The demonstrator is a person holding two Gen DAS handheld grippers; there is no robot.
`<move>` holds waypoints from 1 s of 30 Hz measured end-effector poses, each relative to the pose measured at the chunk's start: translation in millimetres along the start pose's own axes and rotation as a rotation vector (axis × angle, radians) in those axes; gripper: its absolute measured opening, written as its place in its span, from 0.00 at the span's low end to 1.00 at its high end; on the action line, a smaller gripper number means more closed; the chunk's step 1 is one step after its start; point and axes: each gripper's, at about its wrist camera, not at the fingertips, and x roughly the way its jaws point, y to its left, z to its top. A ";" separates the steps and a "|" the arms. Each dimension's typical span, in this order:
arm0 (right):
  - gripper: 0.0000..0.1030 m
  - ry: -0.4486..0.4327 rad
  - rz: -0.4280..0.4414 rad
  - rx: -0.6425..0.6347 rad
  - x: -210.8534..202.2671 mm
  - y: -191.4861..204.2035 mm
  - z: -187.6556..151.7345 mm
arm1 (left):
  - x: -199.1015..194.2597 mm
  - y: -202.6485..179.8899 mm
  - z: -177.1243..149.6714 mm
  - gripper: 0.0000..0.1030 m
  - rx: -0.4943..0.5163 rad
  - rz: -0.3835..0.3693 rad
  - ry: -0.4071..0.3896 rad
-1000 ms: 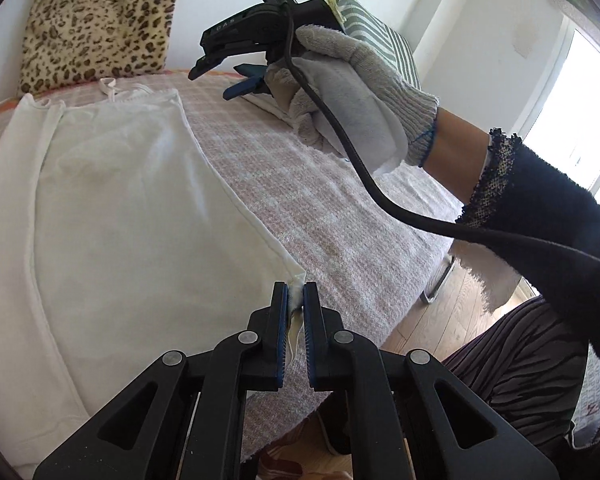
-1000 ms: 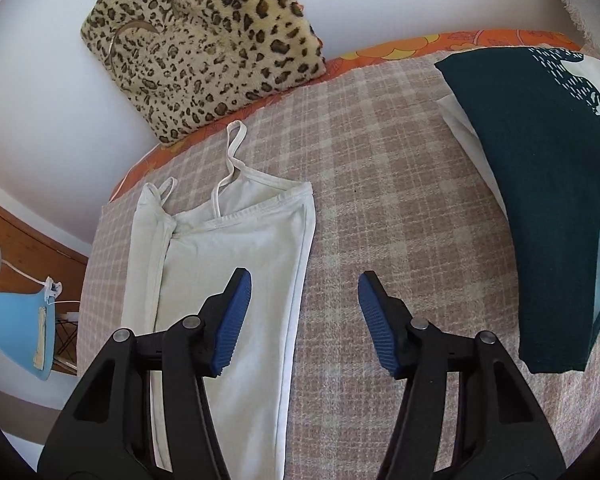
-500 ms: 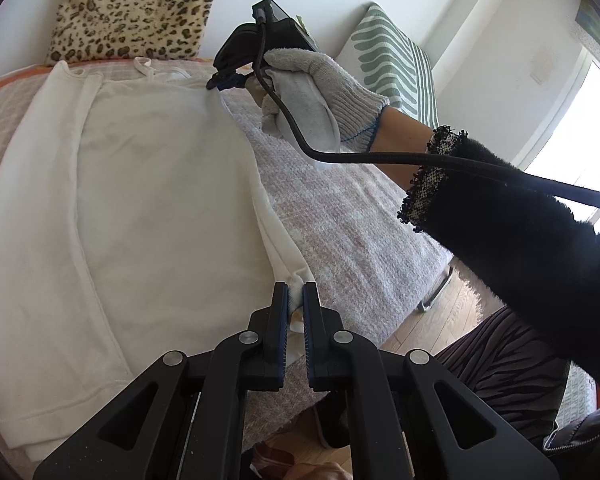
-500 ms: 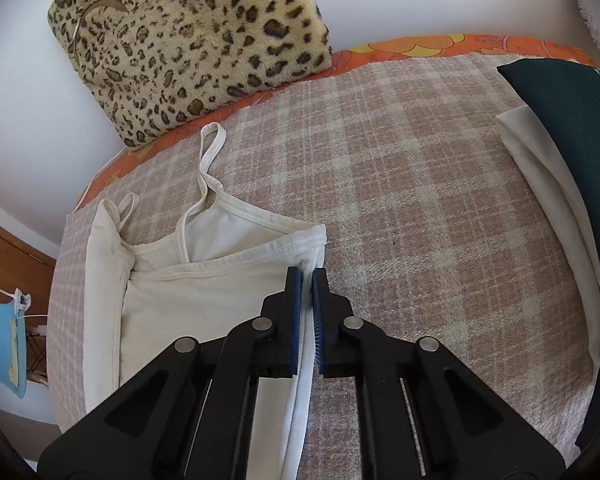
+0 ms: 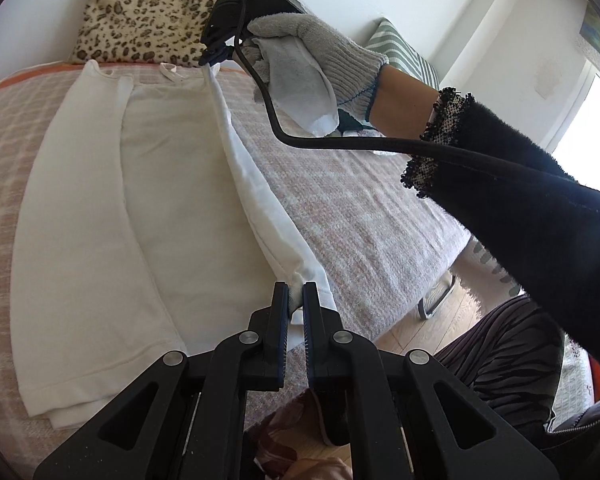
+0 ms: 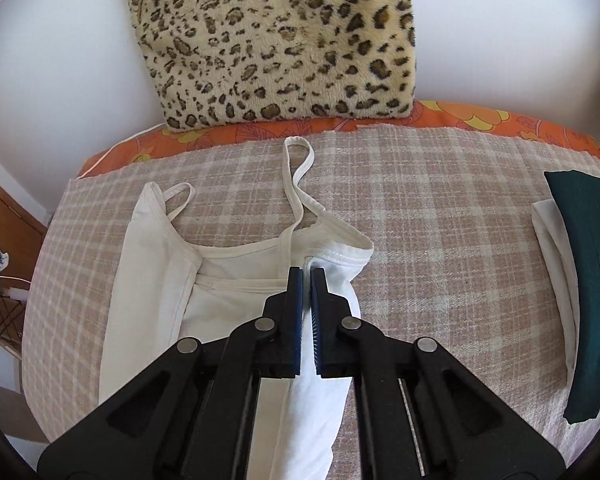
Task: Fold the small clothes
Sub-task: 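Fold the second side edge lengthwise over the first fold with both grippers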
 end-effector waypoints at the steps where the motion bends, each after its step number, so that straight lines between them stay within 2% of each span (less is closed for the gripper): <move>1: 0.05 0.003 -0.007 -0.011 2.6 7.4 1.0 | -2.8 2.0 -0.9 0.05 -0.001 0.005 -0.005; 9: 0.05 0.028 -0.037 -0.099 20.0 57.6 10.1 | -12.8 16.1 -10.0 0.05 -0.034 0.034 -0.003; 19: 0.03 0.050 -0.054 -0.176 34.9 96.9 12.1 | -19.9 23.8 -14.4 0.05 -0.052 0.053 -0.006; 21: 0.03 0.074 -0.033 -0.188 35.1 96.7 13.3 | -19.9 24.5 -15.5 0.05 -0.057 0.053 -0.004; 22: 0.04 0.084 -0.026 -0.180 34.6 92.6 14.9 | -20.0 23.6 -16.1 0.05 -0.055 0.056 -0.003; 24: 0.21 0.118 -0.004 -0.126 35.3 77.9 20.3 | -19.0 22.6 -16.1 0.05 -0.057 0.058 -0.001; 28: 0.22 0.169 0.076 -0.104 35.1 63.3 23.9 | -18.3 24.0 -14.3 0.05 -0.066 0.054 -0.001; 30: 0.22 0.181 0.048 -0.133 37.8 66.6 22.2 | -17.7 22.1 -13.4 0.05 -0.063 0.052 -0.002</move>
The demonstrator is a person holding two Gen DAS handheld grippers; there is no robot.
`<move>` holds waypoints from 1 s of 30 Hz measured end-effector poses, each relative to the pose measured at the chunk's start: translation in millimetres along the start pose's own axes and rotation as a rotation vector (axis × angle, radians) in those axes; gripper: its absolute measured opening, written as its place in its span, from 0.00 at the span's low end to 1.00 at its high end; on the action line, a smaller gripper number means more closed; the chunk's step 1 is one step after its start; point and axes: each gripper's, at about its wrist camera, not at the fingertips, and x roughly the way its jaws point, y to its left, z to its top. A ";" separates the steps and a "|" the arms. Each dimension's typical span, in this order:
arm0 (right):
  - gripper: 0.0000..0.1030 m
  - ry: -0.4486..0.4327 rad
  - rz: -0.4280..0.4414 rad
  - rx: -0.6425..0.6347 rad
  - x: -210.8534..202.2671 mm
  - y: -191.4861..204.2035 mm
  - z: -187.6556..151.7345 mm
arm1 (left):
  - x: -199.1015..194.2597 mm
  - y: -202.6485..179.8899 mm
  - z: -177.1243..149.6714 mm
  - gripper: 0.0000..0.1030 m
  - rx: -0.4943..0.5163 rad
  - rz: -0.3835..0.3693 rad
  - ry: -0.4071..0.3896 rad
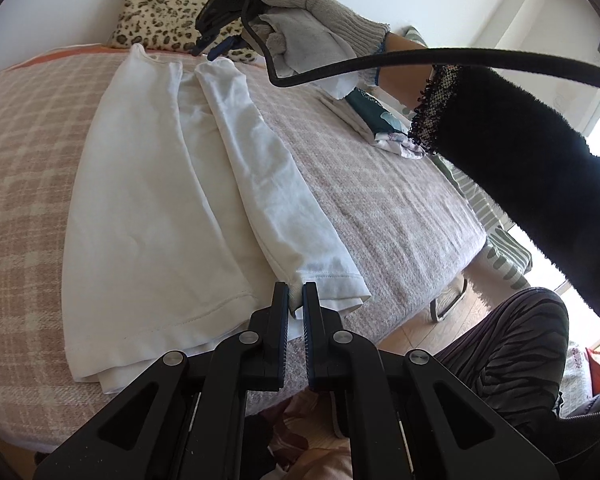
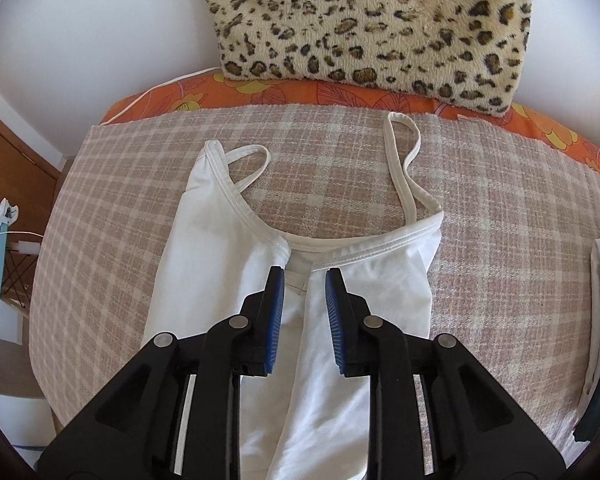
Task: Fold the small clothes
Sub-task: 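Fold the second side edge lengthwise over the first fold with both grippers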
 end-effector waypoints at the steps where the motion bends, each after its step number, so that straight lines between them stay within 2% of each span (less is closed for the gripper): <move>1: 0.22 0.008 -0.017 -0.011 2.5 2.1 0.1 | 0.5 -0.9 0.1 0.05 0.004 -0.001 0.000; 4: 0.22 0.037 -0.011 -0.029 11.1 7.0 0.4 | 1.1 -2.9 -0.1 0.05 0.013 -0.001 0.001; 8: 0.23 0.068 -0.118 -0.053 28.9 11.1 0.1 | 0.8 -2.1 -0.6 0.05 0.010 0.000 0.002; 11: 0.23 0.067 -0.128 -0.056 35.7 9.4 -1.9 | 0.3 -1.3 -0.3 0.05 0.008 0.000 0.001; 14: 0.11 0.055 -0.165 -0.072 39.7 8.0 -3.9 | 0.3 -1.5 -0.4 0.05 0.007 0.001 0.002; 15: 0.06 0.050 -0.159 -0.072 39.4 7.7 -4.0 | 0.0 -1.4 -0.4 0.05 0.009 0.001 0.002; 17: 0.05 0.040 -0.159 -0.065 35.8 7.2 -4.1 | -0.9 -2.4 -0.6 0.05 0.012 -0.002 0.001; 24: 0.04 -0.019 -0.101 -0.064 11.3 21.5 -1.7 | -6.7 -5.1 -4.5 0.05 0.032 0.002 -0.009; 30: 0.04 -0.016 -0.091 -0.071 19.7 35.1 1.4 | -10.2 1.5 -8.6 0.05 0.014 0.023 -0.010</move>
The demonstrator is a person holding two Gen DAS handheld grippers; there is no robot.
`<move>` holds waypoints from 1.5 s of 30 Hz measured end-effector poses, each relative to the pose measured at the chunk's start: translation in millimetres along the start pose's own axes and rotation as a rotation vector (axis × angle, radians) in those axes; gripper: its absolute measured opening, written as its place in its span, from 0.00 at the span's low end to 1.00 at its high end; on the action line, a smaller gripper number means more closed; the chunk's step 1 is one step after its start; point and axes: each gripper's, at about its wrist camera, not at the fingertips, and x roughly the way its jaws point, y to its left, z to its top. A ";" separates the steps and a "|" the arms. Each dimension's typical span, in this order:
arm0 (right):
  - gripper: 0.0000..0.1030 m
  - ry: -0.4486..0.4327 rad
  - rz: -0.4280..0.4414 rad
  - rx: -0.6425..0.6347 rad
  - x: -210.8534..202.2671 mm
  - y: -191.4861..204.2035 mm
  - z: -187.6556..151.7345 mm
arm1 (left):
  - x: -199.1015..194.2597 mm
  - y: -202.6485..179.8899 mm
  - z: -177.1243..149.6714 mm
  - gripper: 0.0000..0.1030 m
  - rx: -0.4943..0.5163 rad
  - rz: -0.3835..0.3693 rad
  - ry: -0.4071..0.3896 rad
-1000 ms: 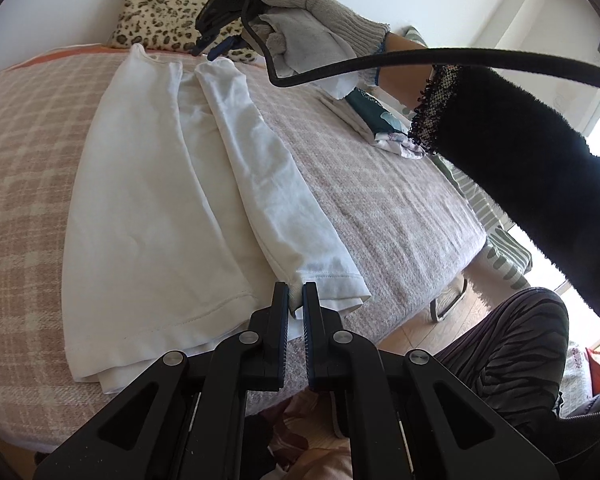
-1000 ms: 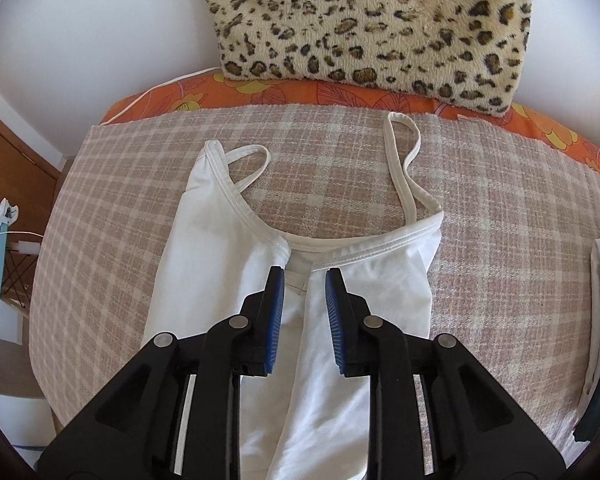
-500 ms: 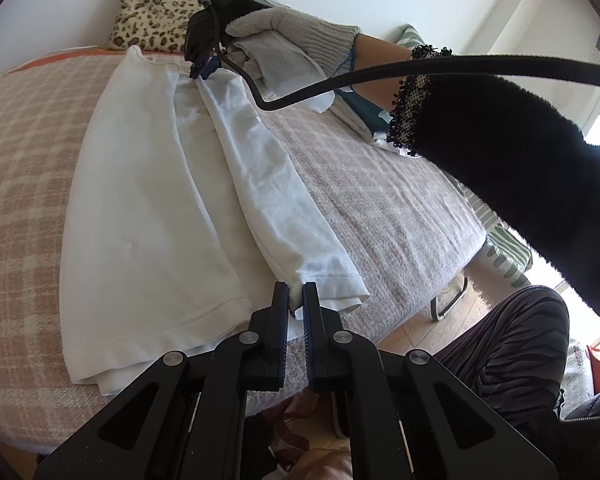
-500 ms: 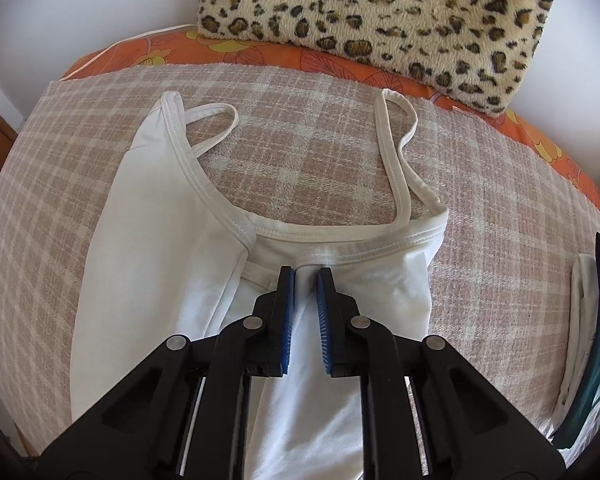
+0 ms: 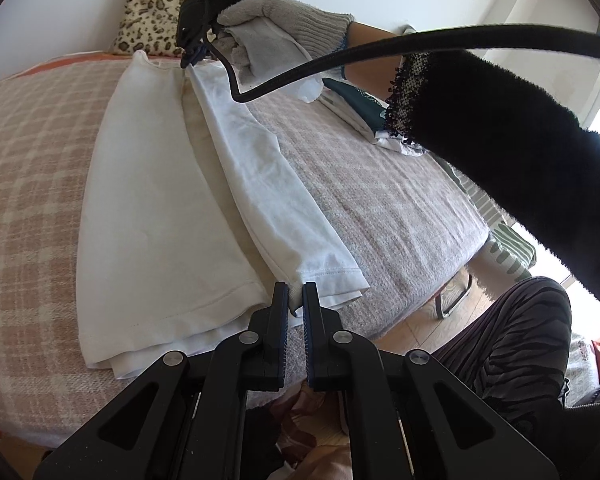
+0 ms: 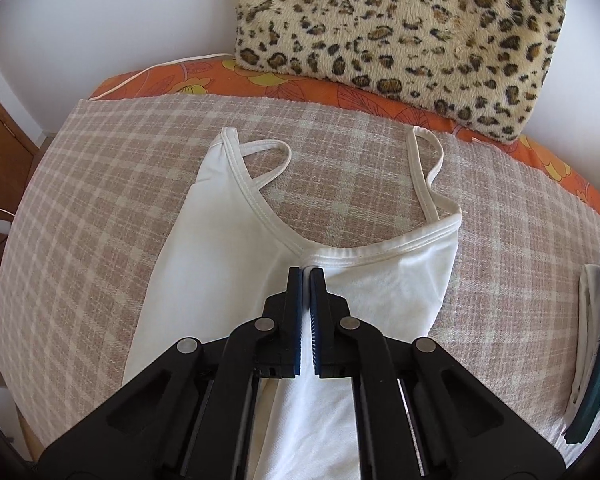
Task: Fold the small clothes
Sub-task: 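Fold the second side edge lengthwise over the first fold with both grippers, then open both grippers and lift them off the folded camisole, then close right gripper on the hem of the folded camisole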
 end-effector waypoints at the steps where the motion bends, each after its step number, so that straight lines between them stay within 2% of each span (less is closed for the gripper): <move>1: 0.04 0.002 -0.001 0.002 2.2 1.2 0.0 | -0.2 1.7 -0.7 0.05 -0.004 0.003 0.002; 5: 0.04 0.016 -0.018 0.013 13.7 0.4 -1.6 | 2.4 9.3 -3.3 0.05 -0.040 0.009 0.024; 13: 0.05 0.006 0.060 0.033 12.4 -1.5 -2.4 | -2.3 5.5 -1.6 0.07 -0.036 0.030 0.028; 15: 0.10 -0.001 0.099 0.052 0.9 -5.1 -4.5 | 1.2 5.1 -4.2 0.08 -0.057 0.031 0.061; 18: 0.33 -0.067 0.132 0.070 -33.6 -16.1 -13.6 | -2.7 6.7 -6.7 0.09 -0.071 0.037 0.080; 19: 0.34 -0.094 0.146 0.083 -47.5 -22.0 -19.4 | -7.0 6.7 -7.8 0.09 -0.066 0.036 0.076; 22: 0.34 -0.142 0.177 0.128 -86.2 -44.7 -49.2 | -23.2 6.5 -9.9 0.09 -0.039 0.039 0.057; 27: 0.34 -0.157 0.262 0.188 -137.2 -74.5 -138.6 | -46.3 20.8 -2.0 0.09 -0.022 0.069 0.023; 31: 0.34 -0.095 0.295 0.215 -147.5 -76.6 -219.9 | -55.3 45.8 13.8 0.09 -0.075 0.084 0.028; 34: 0.34 -0.030 0.330 0.214 -143.9 -68.0 -265.0 | -58.0 59.4 30.2 0.09 -0.091 0.094 0.020; 38: 0.34 0.009 0.361 0.189 -137.6 -51.3 -300.7 | -50.0 68.1 44.6 0.11 -0.077 0.103 0.032; 40: 0.34 0.029 0.372 0.197 -130.8 -47.8 -312.8 | -44.5 75.9 44.2 0.25 -0.110 0.098 0.051; 41: 0.34 0.042 0.377 0.204 -126.9 -46.9 -318.8 | -42.1 81.3 42.5 0.26 -0.144 0.095 0.053; 43: 0.34 0.065 0.402 0.219 -120.1 -46.4 -328.4 | -35.4 88.6 38.8 0.26 -0.190 0.080 0.078; 45: 0.35 0.049 0.410 0.215 -120.2 -45.7 -333.8 | -33.2 88.7 34.3 0.26 -0.188 0.096 0.088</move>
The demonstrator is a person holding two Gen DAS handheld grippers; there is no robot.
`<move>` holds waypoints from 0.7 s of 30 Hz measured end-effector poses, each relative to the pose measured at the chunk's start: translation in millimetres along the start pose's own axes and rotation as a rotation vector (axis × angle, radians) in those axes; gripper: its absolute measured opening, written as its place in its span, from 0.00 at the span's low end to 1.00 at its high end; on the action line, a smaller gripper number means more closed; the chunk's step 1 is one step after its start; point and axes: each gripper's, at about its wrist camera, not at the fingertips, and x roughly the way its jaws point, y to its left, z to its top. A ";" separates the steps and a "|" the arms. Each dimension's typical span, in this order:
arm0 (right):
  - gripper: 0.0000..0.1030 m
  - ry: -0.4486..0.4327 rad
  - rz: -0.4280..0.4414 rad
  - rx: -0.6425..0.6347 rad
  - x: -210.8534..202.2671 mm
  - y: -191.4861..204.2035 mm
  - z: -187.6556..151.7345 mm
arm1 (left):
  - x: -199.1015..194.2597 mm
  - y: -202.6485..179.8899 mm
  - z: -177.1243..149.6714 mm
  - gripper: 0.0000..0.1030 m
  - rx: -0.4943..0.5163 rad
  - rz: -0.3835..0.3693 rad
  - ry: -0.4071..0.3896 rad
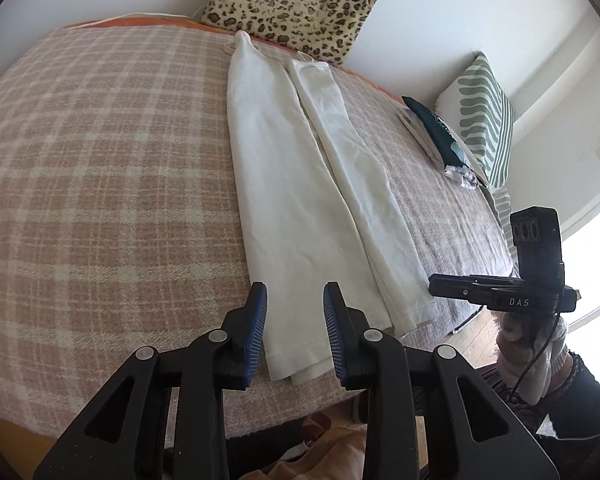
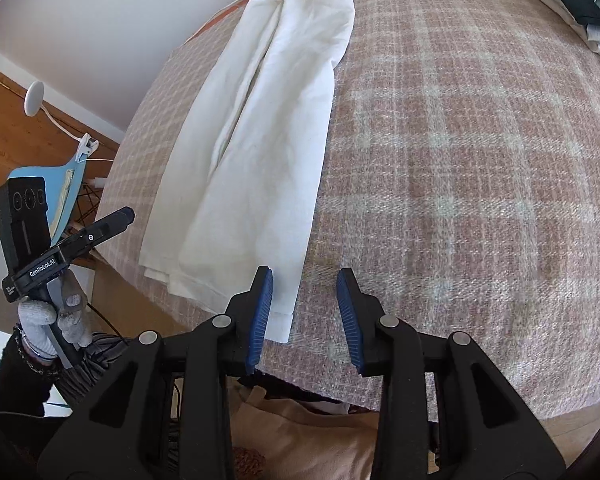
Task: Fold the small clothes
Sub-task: 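Close right gripper on the hem of the folded camisole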
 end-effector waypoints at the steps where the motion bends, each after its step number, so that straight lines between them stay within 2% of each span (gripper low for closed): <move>1: 0.35 -0.001 0.004 -0.004 0.1 0.3 -1.2 | 0.5 -0.8 -2.0 0.26 0.011 0.009 0.004; 7: 0.36 0.028 0.057 -0.046 8.3 13.4 -5.6 | 1.7 3.6 -6.3 0.26 0.005 0.027 0.017; 8: 0.28 0.033 0.066 -0.052 9.8 16.0 -6.4 | 1.9 3.6 -6.4 0.26 0.009 0.031 0.017; 9: 0.09 0.045 0.068 -0.053 11.9 17.9 -7.1 | 2.6 3.7 -6.3 0.26 0.014 0.035 0.019; 13: 0.07 0.050 0.060 -0.045 4.4 24.3 -8.1 | 1.5 6.6 -9.8 0.24 0.023 0.062 0.018; 16: 0.07 0.058 0.007 -0.094 5.4 26.9 -10.0 | 4.2 12.5 -15.3 0.23 0.001 0.039 0.039; 18: 0.09 0.092 0.019 -0.072 16.3 24.8 -10.3 | 5.7 15.2 -20.5 0.23 -0.030 0.014 0.058; 21: 0.09 0.083 0.009 -0.086 15.2 27.9 -7.6 | 3.0 14.2 -24.0 0.23 -0.046 -0.011 0.057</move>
